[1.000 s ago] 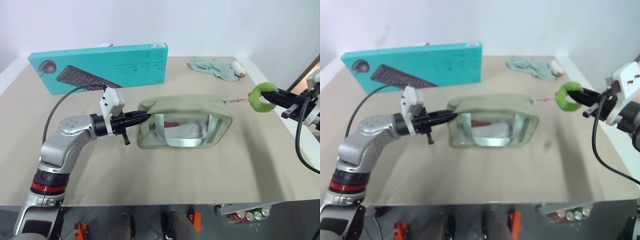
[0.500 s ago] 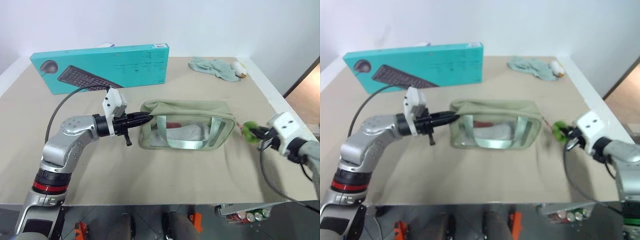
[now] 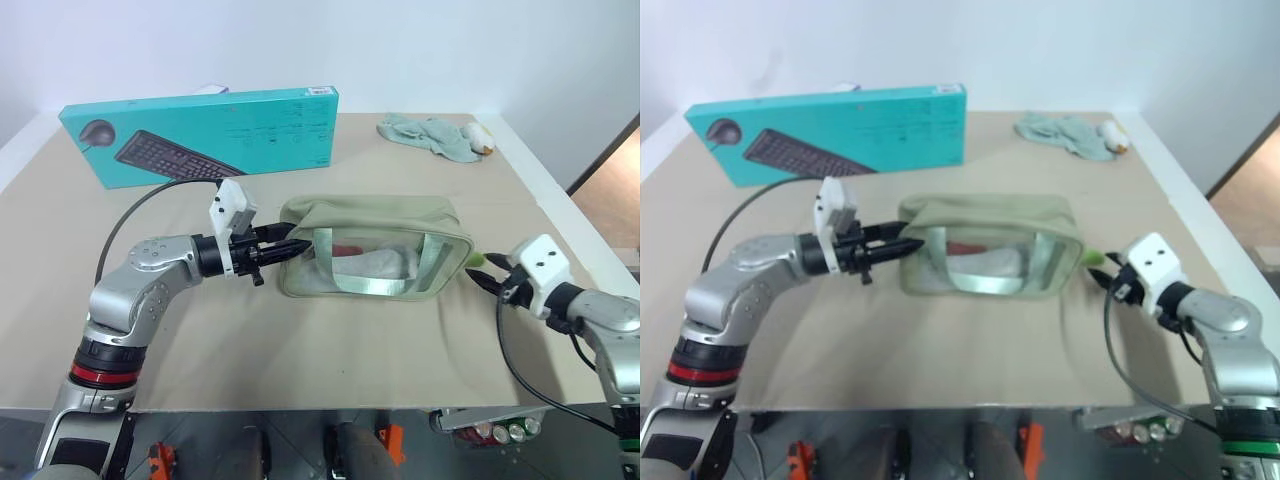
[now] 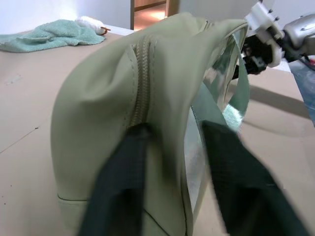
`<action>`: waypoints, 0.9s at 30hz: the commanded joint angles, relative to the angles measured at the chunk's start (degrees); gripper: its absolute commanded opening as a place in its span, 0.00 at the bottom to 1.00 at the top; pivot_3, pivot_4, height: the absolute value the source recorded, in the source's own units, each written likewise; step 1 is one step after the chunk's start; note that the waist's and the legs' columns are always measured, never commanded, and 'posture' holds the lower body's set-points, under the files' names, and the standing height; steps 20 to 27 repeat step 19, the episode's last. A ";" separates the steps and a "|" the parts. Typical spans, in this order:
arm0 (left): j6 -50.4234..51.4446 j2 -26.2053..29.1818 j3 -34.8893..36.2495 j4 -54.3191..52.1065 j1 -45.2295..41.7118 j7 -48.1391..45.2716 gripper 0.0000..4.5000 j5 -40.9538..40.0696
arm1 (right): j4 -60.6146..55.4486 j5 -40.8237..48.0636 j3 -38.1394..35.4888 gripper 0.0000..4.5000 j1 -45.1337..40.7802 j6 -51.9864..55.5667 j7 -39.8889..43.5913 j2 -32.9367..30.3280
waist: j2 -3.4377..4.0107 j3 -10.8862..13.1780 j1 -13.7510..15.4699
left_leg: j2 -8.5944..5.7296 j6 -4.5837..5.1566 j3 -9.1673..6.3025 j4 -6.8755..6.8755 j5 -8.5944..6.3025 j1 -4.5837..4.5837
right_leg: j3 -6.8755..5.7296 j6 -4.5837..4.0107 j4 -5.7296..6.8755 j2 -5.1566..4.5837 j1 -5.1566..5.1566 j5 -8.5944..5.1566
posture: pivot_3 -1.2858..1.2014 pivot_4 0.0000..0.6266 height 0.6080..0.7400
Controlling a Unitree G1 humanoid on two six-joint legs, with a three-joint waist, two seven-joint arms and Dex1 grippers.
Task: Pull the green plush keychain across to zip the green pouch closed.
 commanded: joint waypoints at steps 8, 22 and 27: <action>-4.29 3.98 12.15 -11.46 13.65 9.93 1.00 3.04 | -25.21 14.07 -13.88 1.00 13.60 10.20 -4.21 6.88 | 0.05 -0.07 -0.32 | 0.16 -0.05 0.09 -0.13 -0.03 0.29 | 0.11 -0.07 -0.02 0.08 0.15 -0.02 | 0.52 0.24 1.00; -15.14 0.16 5.04 -13.40 28.84 15.96 1.00 15.33 | -24.43 9.23 -5.46 1.00 14.30 5.28 -6.62 11.89 | 0.01 -0.06 0.14 | -0.02 0.12 0.24 -0.16 0.29 0.23 | 0.04 -0.33 -0.04 -0.22 0.10 0.02 | 0.52 0.24 1.00; -15.14 0.16 5.04 -13.40 28.84 15.96 1.00 15.33 | -24.43 9.23 -5.46 1.00 14.30 5.28 -6.62 11.89 | 0.01 -0.06 0.14 | -0.02 0.12 0.24 -0.16 0.29 0.23 | 0.04 -0.33 -0.04 -0.22 0.10 0.02 | 0.52 0.24 1.00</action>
